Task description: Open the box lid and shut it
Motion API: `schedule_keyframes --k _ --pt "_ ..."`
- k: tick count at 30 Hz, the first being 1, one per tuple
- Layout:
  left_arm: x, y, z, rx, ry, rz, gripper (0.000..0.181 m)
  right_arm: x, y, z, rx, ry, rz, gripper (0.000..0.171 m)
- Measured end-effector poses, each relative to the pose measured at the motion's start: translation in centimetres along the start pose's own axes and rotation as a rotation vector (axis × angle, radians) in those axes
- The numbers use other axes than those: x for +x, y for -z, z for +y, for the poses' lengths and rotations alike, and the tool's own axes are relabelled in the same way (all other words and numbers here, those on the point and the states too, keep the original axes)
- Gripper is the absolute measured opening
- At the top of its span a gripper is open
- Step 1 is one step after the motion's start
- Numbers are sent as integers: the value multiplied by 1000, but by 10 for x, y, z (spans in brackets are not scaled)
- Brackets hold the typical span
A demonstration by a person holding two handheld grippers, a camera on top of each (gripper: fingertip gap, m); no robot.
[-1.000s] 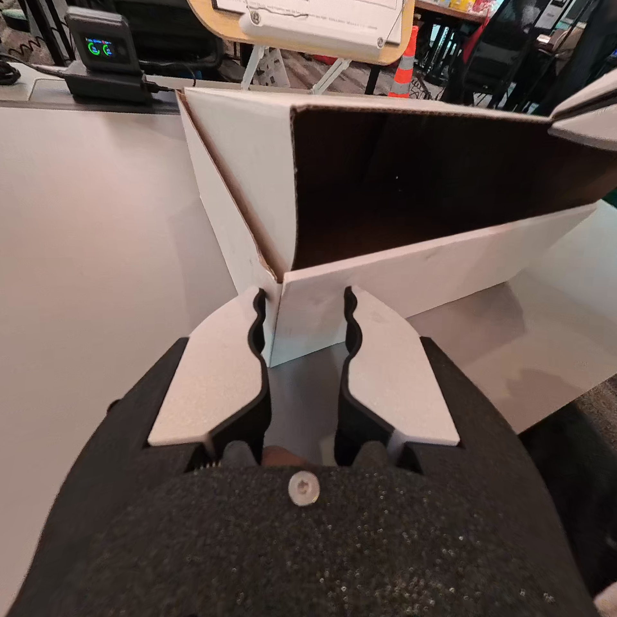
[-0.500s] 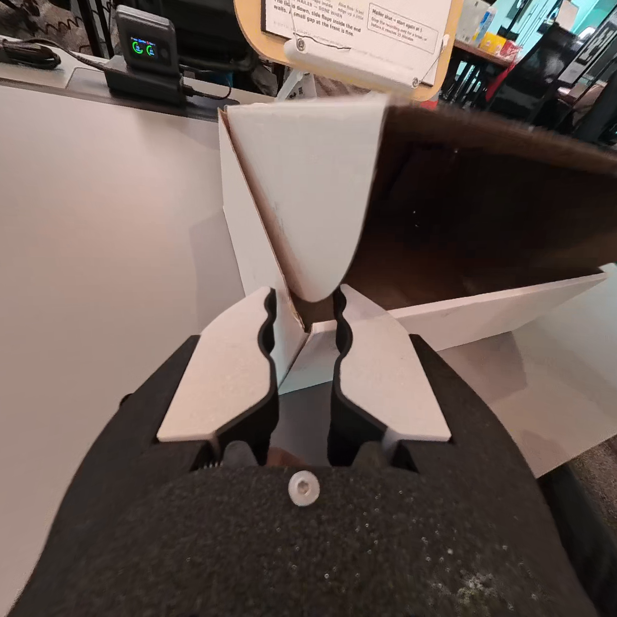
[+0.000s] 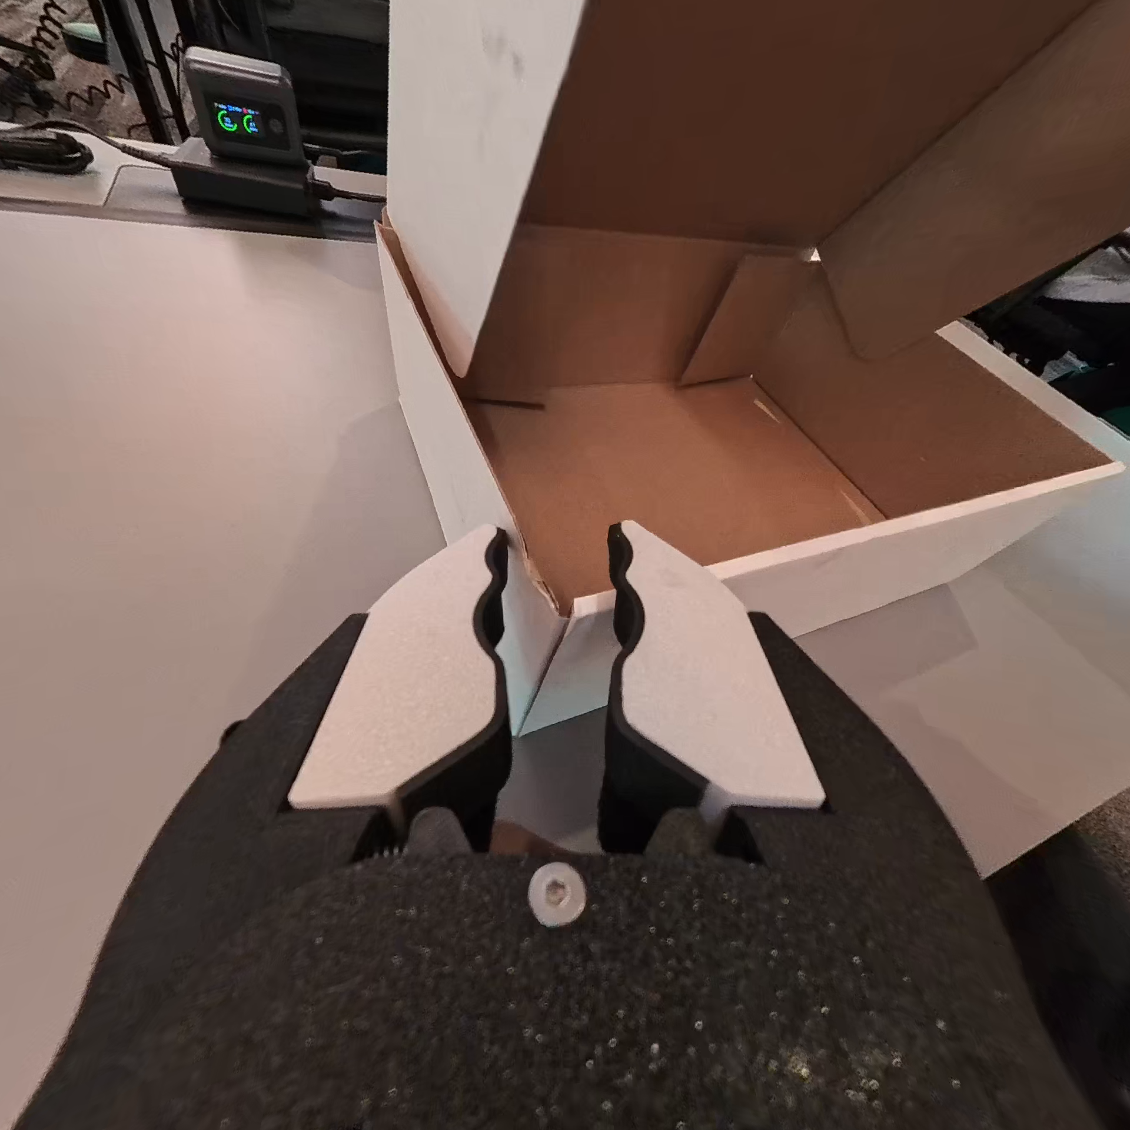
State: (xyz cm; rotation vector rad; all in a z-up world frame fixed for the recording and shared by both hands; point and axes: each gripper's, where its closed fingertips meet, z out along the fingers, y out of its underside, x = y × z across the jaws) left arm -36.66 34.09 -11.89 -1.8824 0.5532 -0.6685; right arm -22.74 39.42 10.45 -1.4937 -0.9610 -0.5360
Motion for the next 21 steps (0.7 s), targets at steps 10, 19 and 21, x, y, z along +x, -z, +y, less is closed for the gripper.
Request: schedule_keyframes --k 10,19,21 --pt "-22 23 -50 50 -132 120 46 9 149 85 175 -535 8 33" --pt "-4 -32 -80 -4 -260 -32 41 -67 89 217 -161 -800 127 44" --pt "-7 -41 -81 -4 -265 -92 33 -62 82 221 -168 -823 206 26"
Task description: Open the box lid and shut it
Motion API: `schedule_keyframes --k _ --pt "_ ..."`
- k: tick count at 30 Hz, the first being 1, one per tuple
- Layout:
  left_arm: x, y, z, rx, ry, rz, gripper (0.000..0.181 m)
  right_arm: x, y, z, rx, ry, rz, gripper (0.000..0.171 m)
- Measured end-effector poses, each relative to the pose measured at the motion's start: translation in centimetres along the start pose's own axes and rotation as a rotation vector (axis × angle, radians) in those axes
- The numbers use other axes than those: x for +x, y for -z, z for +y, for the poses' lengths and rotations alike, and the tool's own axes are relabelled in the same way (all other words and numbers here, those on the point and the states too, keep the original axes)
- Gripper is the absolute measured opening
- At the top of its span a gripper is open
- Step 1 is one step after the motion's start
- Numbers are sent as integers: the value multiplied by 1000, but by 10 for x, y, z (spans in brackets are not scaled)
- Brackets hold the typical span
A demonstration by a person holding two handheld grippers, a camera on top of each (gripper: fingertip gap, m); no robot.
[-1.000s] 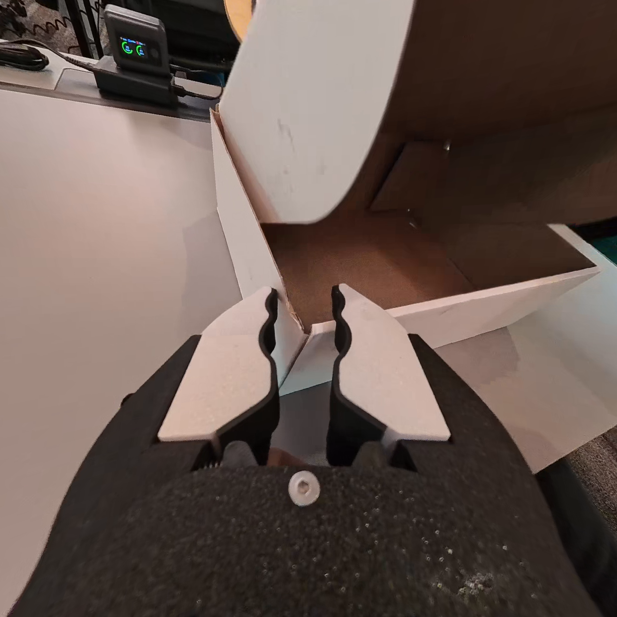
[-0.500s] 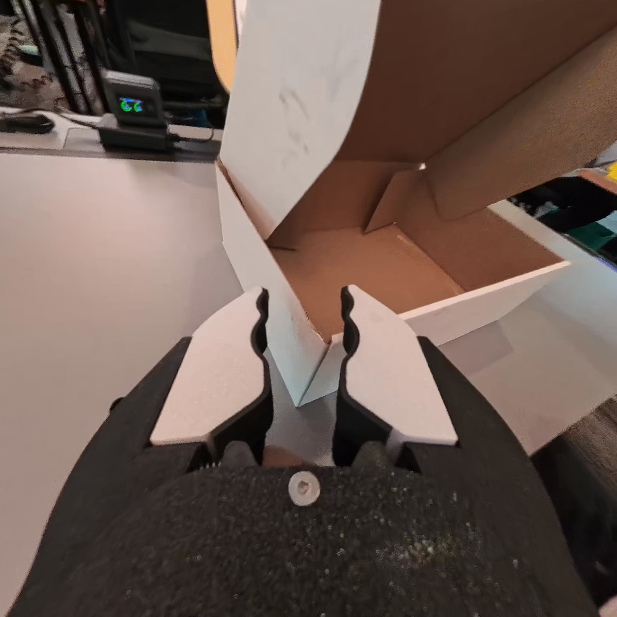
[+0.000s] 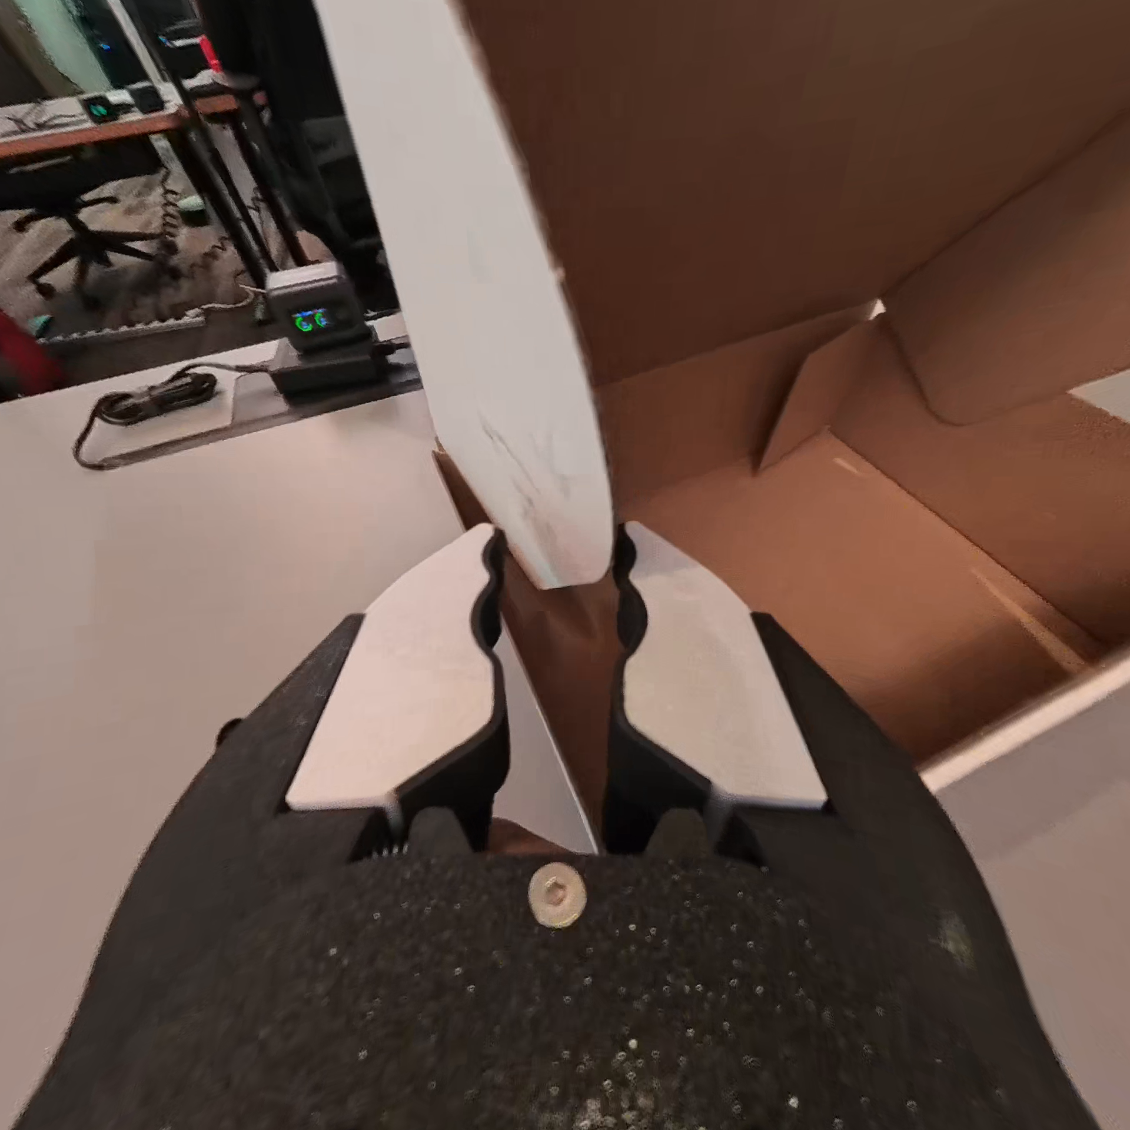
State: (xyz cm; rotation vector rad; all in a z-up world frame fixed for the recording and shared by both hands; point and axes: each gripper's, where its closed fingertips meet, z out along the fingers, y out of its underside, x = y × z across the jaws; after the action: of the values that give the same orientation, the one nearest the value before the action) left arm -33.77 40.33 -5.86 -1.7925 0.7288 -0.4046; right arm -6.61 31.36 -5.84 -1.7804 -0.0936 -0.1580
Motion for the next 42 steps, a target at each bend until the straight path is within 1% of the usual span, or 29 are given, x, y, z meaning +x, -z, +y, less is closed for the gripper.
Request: schedule_keyframes --k 1,3,5,8,12,15,19,23,26,29,32,37,42 --pt "-1 -2 -1 3 -21 -23 28 0 0 -4 20 -19 4 17" --pt "-6 1 -5 10 -71 -84 16 2 4 -8 29 -17 16 4" --pt "-5 11 -9 1 -101 -59 5 8 15 -10 27 5 48 3" --pt "0 25 -16 -53 -152 8 5 11 36 -24 42 48 66 3" --pt "-5 28 -43 -100 -246 15 5 18 44 -59 72 117 103 3" --pt "-8 20 -62 -165 -275 45 6 26 32 -79 56 152 121 3" --pt "-15 2 -81 -241 -319 51 8 38 6 -96 10 142 115 4" --pt "-18 -20 -83 -301 -329 57 9 41 -19 -93 -68 137 94 4" --pt "-22 -38 -78 -307 -317 41 9 42 -35 -86 -104 129 95 4" --pt "-24 -45 -79 -303 -281 45 8 46 -42 -81 -113 130 112 4" --pt "-27 -42 -78 -298 -300 26 9 48 -37 -82 -98 123 113 4" --pt "-26 -27 -80 -239 -313 1 10 51 -20 -86 -72 120 116 5" --pt "-16 -10 -82 -213 -282 39 9 43 0 -88 -53 83 89 4"
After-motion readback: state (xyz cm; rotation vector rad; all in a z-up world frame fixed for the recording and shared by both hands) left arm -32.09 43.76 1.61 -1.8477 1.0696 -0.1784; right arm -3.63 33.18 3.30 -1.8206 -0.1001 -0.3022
